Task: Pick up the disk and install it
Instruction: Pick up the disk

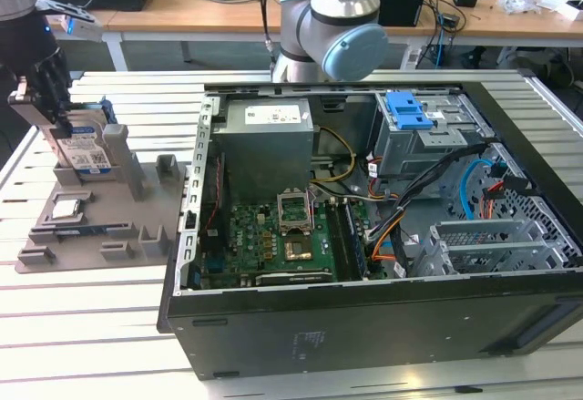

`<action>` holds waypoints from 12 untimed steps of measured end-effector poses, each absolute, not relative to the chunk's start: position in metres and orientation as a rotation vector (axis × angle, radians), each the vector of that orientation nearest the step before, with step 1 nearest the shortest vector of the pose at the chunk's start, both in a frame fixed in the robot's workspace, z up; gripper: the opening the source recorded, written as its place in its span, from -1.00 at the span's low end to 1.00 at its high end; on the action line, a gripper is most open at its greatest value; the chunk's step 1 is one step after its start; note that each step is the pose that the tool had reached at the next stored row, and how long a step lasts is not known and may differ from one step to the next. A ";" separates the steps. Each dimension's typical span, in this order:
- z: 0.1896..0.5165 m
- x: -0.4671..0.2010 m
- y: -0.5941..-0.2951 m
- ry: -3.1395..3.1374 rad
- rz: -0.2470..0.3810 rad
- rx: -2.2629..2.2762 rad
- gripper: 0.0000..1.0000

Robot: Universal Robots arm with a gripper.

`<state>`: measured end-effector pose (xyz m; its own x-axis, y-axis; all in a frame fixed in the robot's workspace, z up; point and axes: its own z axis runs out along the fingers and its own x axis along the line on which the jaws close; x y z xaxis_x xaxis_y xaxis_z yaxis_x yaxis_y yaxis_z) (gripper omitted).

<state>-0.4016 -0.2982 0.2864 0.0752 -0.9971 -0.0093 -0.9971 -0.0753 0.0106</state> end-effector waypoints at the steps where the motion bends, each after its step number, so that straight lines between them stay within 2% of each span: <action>1: 0.286 -0.403 -0.298 -2.135 -0.022 2.302 -0.04; 12: 0.284 -0.407 -0.298 -2.135 -0.021 2.302 -0.04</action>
<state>-0.4070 -0.2983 0.2844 0.0754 -0.9971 -0.0084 -0.9971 -0.0755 0.0106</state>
